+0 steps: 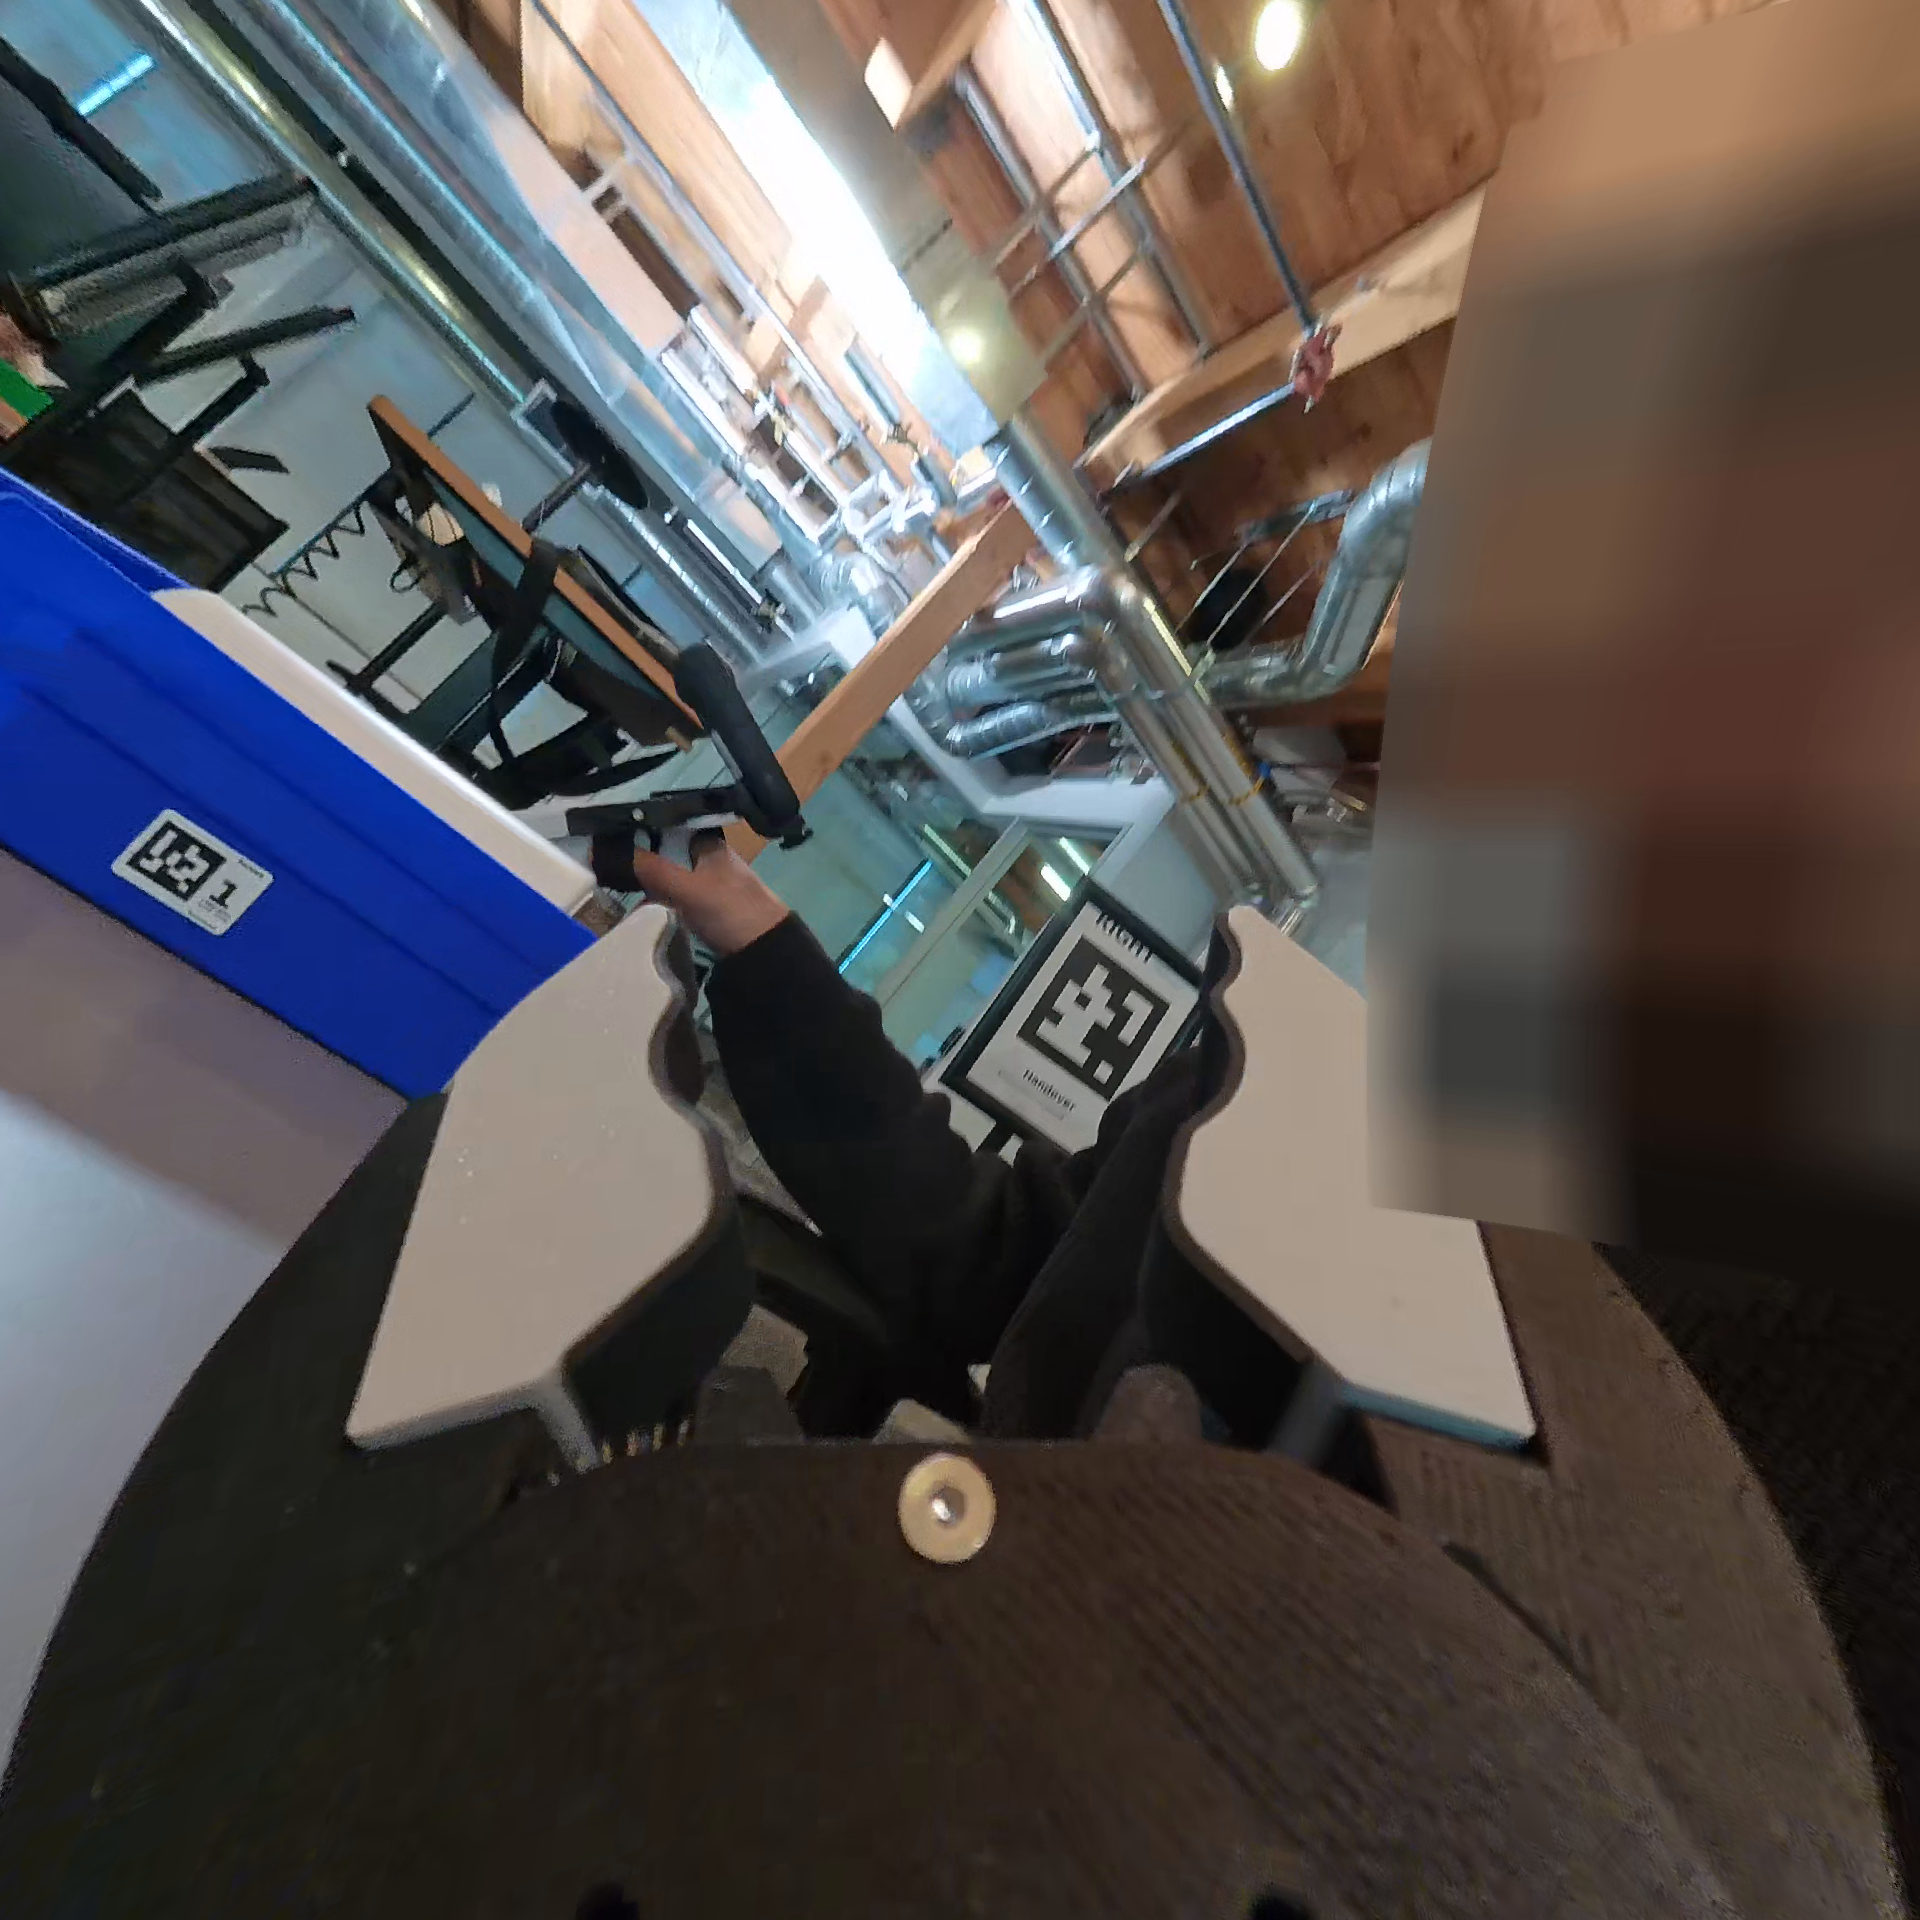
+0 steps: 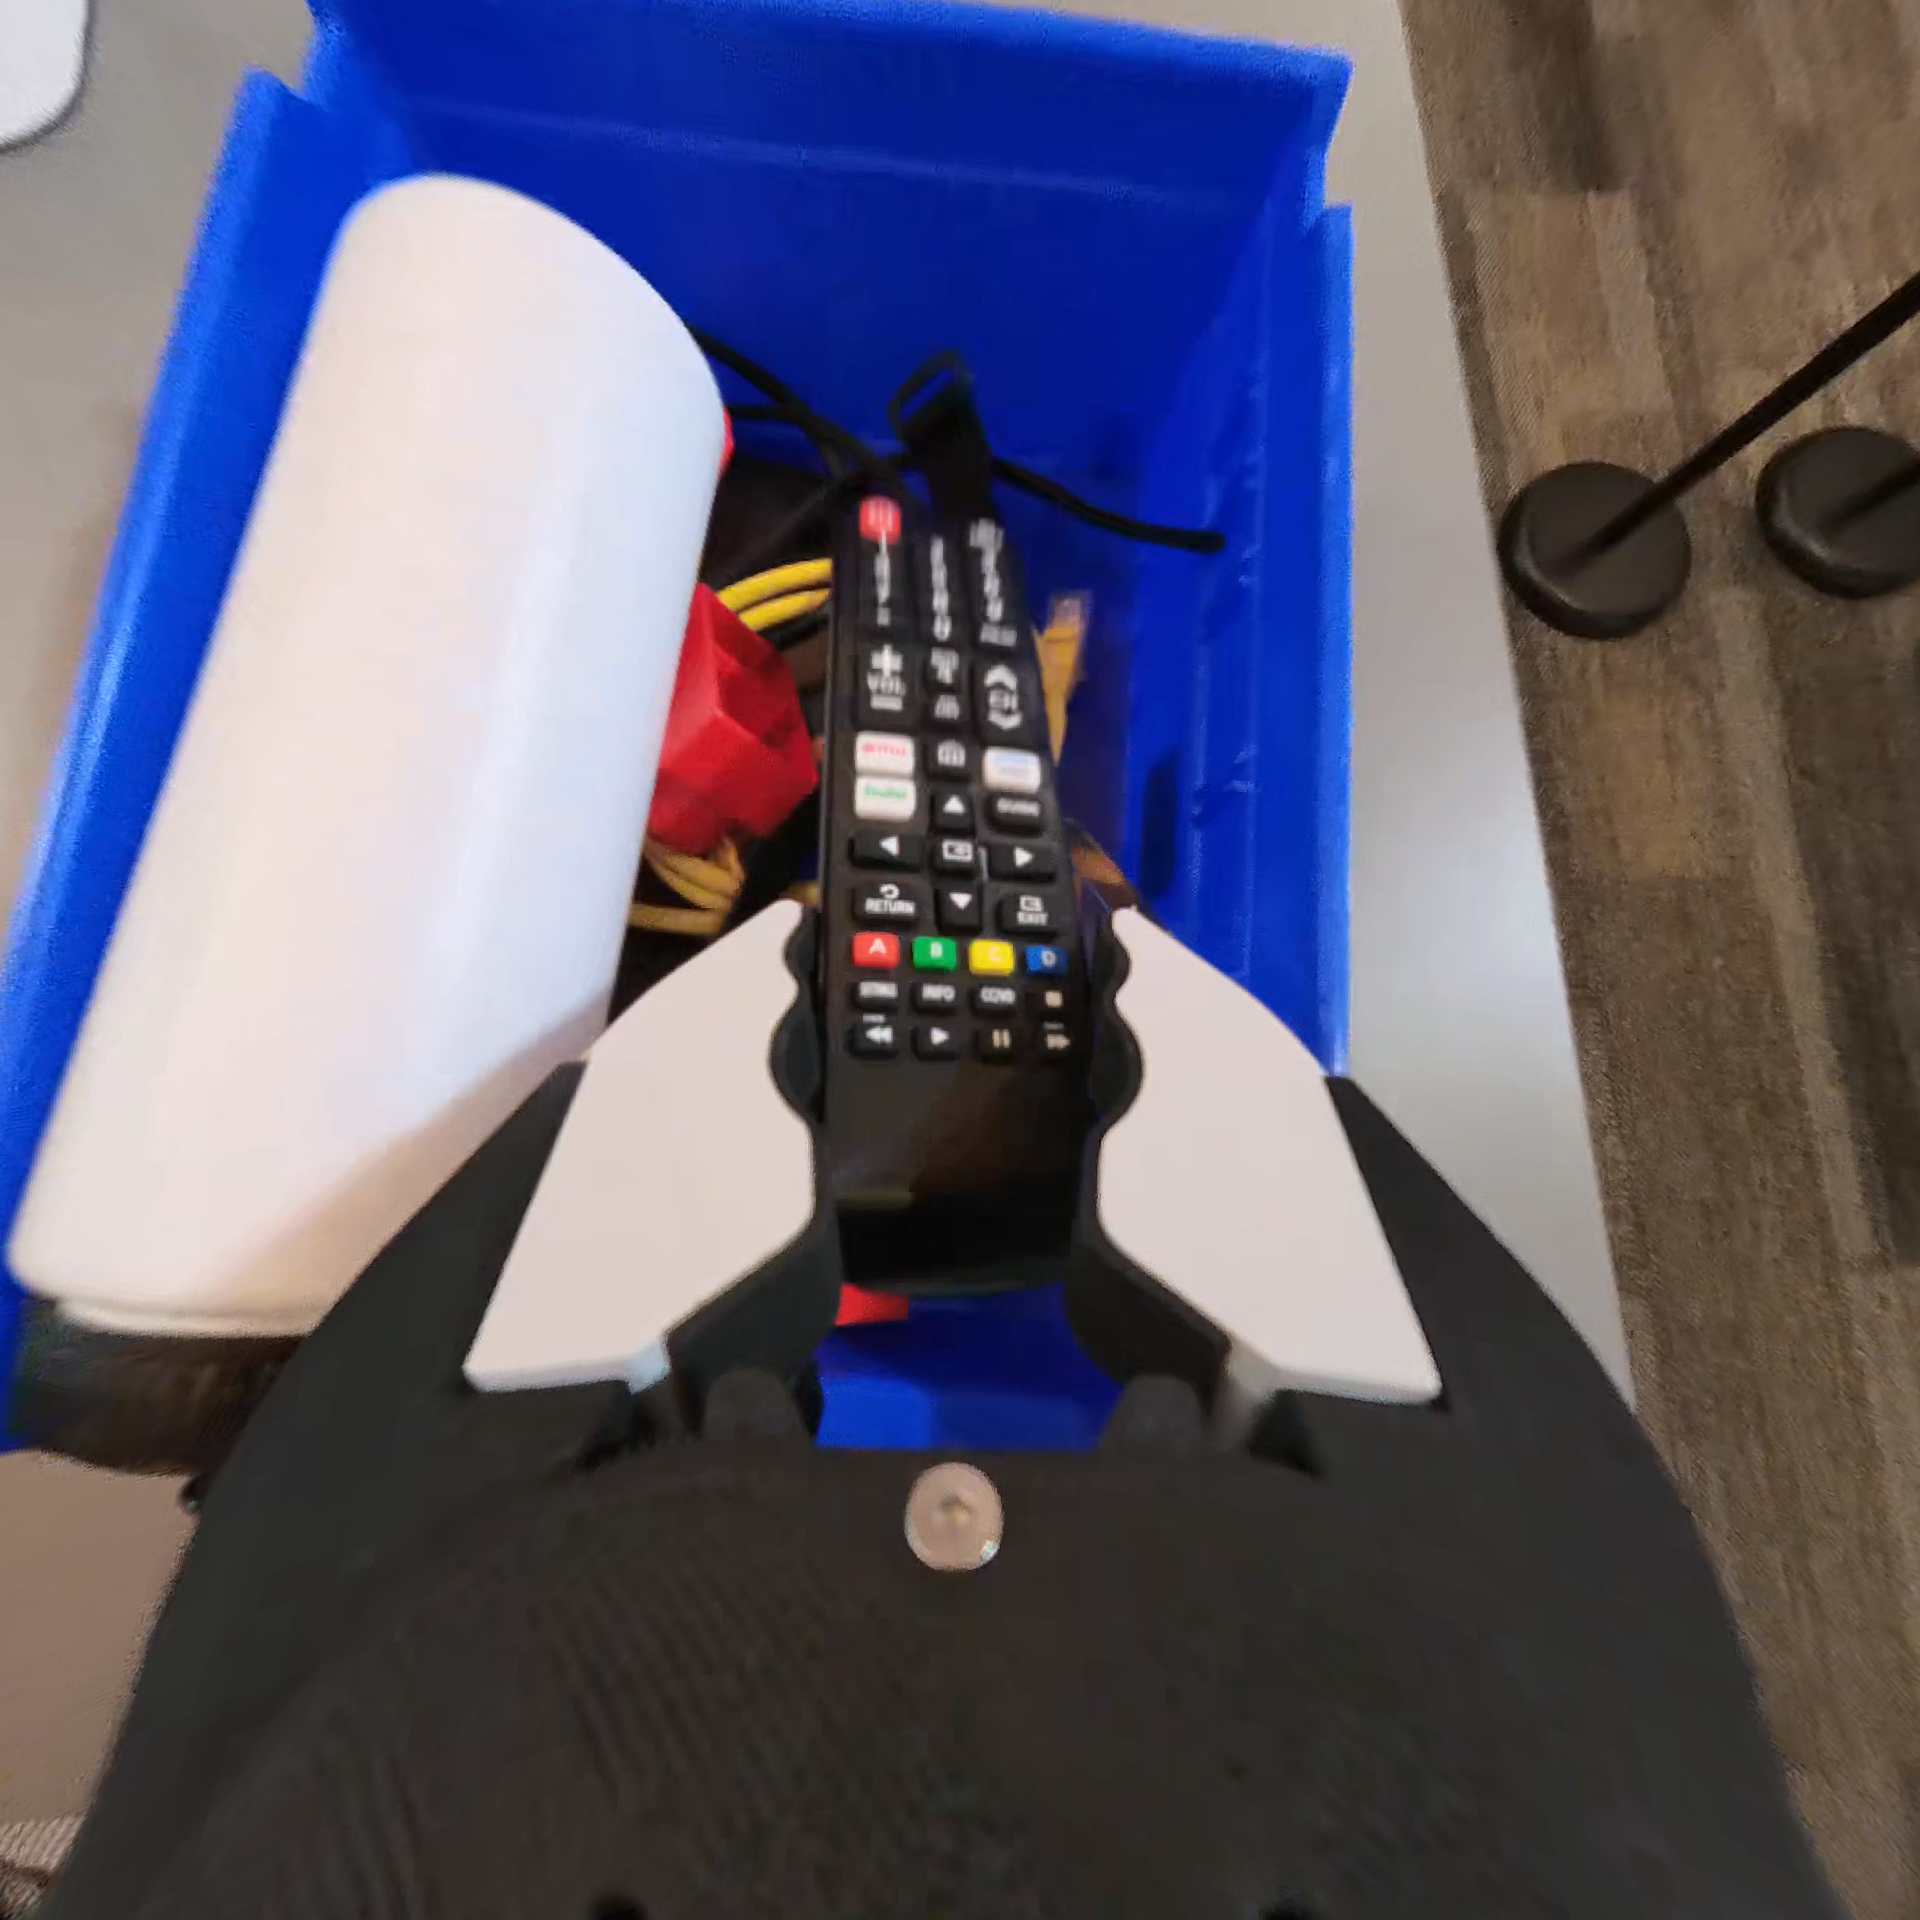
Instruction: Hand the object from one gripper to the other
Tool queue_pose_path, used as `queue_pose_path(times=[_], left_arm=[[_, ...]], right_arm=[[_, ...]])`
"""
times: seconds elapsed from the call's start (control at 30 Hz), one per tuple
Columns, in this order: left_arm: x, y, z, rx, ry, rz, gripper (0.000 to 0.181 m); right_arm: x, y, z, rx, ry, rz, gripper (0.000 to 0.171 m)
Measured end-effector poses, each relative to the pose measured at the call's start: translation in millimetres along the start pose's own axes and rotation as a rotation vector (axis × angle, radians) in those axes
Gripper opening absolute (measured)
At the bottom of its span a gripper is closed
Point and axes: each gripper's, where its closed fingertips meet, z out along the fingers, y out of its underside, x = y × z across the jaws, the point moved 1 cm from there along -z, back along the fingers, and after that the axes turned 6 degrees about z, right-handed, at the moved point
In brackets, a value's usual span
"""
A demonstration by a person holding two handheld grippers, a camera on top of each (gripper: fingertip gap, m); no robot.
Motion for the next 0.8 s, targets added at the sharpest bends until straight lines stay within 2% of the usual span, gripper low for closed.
queue_pose_path(times=[0.13,0.2,0.3,0.43,0.57,0.67,0.73,0.8], left_arm=[[1,9,4,-0.044,-0.004,0.005,0.095],[1,7,3,-0.030,-0.003,-0.007,0.094],[1,3,-1,-0.012,-0.011,-0.005,0.094],[3,3,-2,-0.020,-0.027,0.017,0.094],[0,11,2,-0.077,-0.077,0.085,0.100],[-8,16,4,-0.131,-0.186,0.201,0.120],[-11,17,3,-0.176,-0.241,0.294,0.122],[-12,15,1,-0.214,-0.296,0.400,0.120]], right_arm=[[-7,10,18,-0.050,-0.012,-0.039,0.056],[-9,9,15,-0.056,0.018,-0.089,0.085],[-7,-9,-4,0.021,0.088,-0.158,0.099],[-33,-49,-52,0.273,0.033,-0.177,0.092],[-118,-74,-121,0.597,-0.331,-0.222,0.073],[-194,-61,-160,0.730,-0.698,-0.225,0.059],[-243,-40,-164,0.725,-0.918,-0.211,0.058],[-284,-14,-146,0.664,-1.038,-0.213,0.060]])
